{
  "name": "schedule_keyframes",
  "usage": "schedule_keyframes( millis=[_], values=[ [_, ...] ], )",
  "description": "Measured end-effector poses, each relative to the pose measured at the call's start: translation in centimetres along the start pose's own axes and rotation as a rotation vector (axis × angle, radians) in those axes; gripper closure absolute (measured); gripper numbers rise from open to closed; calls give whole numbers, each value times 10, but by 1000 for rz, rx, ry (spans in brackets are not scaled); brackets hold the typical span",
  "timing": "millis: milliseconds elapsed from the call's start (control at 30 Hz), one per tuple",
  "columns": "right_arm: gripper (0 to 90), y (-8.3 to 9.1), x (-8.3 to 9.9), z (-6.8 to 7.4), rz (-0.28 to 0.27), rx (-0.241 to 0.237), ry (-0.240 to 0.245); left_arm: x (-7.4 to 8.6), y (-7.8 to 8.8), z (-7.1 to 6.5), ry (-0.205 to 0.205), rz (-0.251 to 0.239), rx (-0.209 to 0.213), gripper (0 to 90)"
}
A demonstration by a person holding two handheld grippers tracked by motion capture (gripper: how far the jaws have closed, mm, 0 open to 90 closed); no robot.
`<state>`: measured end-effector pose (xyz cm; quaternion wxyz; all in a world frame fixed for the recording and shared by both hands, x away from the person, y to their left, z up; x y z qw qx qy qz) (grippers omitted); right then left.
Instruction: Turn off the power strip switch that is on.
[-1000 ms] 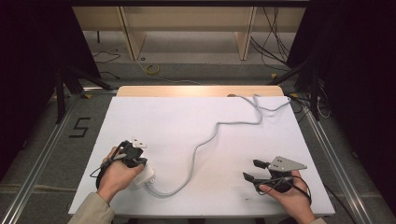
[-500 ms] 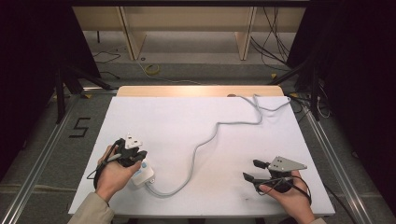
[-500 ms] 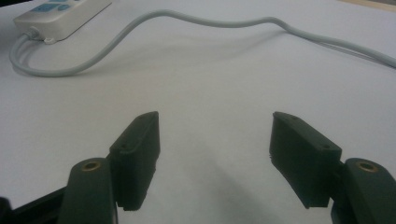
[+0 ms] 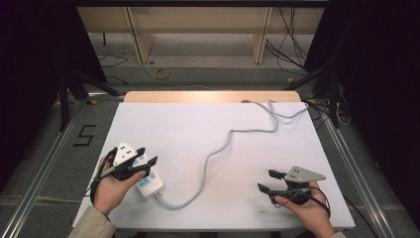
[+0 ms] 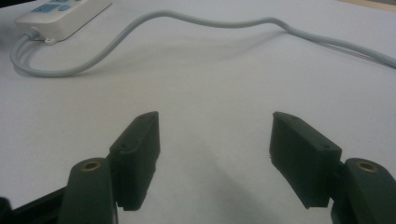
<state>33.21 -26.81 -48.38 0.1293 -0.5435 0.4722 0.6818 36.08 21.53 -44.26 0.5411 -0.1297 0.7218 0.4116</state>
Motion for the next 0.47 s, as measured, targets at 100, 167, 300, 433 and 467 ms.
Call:
schedule_keyframes(
  millis=[100, 167, 300, 433, 467],
  values=[
    [345, 0, 0, 0, 1, -1, 1, 6, 5, -1, 16, -47, 54, 299],
    [345, 0, 0, 0, 1, -1, 1, 11, 8, -1, 10, -61, 64, 266],
    [345, 0, 0, 1, 1, 0, -2, 16, 12, -1, 3, -79, 64, 243],
    [344, -1, 0, 0, 1, 1, -2, 17, 13, 0, 2, -77, 54, 240],
    [345, -1, 0, 0, 0, 1, -1, 17, 12, -1, 4, -79, 53, 240]
  ],
)
Point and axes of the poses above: each handheld gripper's, and its own axes: y roughly backward along the jaws, x roughly out of its underside, z roughly to its left, the point moved 1 cm from there along -y, roughly forward along the jaws, and after that the axes turned 10 degrees about x, right-handed, at the moved point
